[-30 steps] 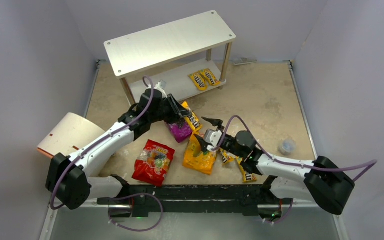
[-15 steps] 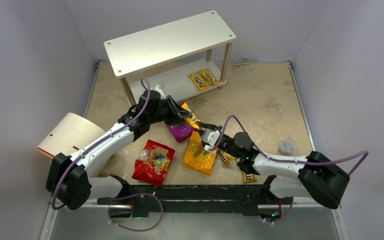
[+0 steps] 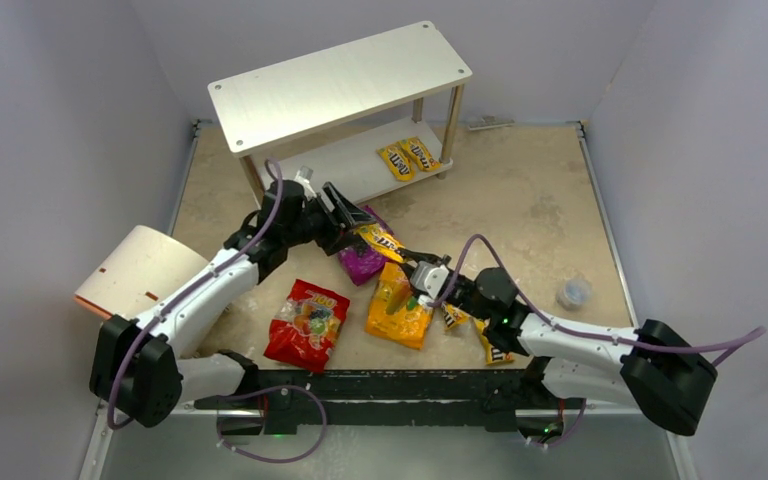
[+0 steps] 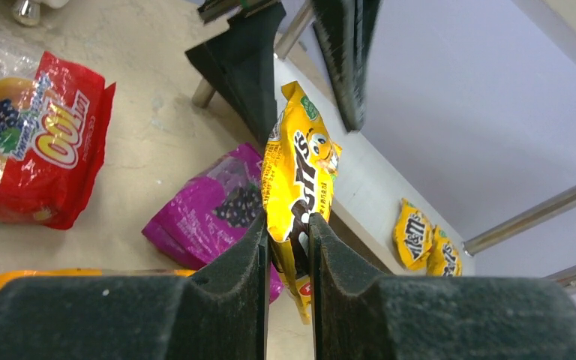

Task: Place and organize the candy bags onto the shelf

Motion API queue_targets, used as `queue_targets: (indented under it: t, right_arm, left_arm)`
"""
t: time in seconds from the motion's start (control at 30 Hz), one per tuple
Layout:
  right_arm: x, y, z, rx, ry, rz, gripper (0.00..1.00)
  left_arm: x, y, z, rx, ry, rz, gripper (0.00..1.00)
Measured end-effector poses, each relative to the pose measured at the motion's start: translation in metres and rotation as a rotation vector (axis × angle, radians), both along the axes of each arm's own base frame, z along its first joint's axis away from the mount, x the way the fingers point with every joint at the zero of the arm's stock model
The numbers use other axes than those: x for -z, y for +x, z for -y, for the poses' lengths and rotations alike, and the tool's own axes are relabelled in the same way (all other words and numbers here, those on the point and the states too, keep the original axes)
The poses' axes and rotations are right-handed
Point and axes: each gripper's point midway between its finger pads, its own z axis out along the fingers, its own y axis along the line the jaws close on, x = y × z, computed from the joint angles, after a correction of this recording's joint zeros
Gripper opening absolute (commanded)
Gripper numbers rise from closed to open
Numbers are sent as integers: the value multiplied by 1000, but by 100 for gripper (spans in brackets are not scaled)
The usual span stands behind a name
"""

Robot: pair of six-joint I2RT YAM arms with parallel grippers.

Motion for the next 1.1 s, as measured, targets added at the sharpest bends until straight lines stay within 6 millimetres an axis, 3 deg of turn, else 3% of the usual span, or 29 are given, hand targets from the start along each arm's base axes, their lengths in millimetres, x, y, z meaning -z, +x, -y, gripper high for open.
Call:
queue_targets:
  t: [0.1, 0.3, 0.47, 0.6, 0.8, 0.93, 1.1]
  right_arm:
    - [9, 2, 0, 6, -37, -17, 0]
    - [24, 14, -6, 35, -129, -41, 0]
    - [26, 39, -17, 90, -197, -15, 0]
    - [30, 77, -33, 154, -261, 8, 0]
    - [51, 148, -39, 302, -338, 6, 0]
    - [59, 181, -41, 364, -337, 14, 0]
    - [66, 218, -50, 414, -338, 42, 0]
  left_arm:
    - [0, 9, -14, -46, 32, 26, 75]
    - [-11, 2, -35, -75, 120, 118, 79]
    - [-33, -9, -74, -172, 241, 253, 86]
    - [-58, -27, -107, -264, 288, 395, 89]
    - [-47, -49, -144, -355, 383, 443, 92]
    - [-36, -56, -159, -386, 441, 431, 92]
    - [-36, -59, -167, -413, 458, 437, 94]
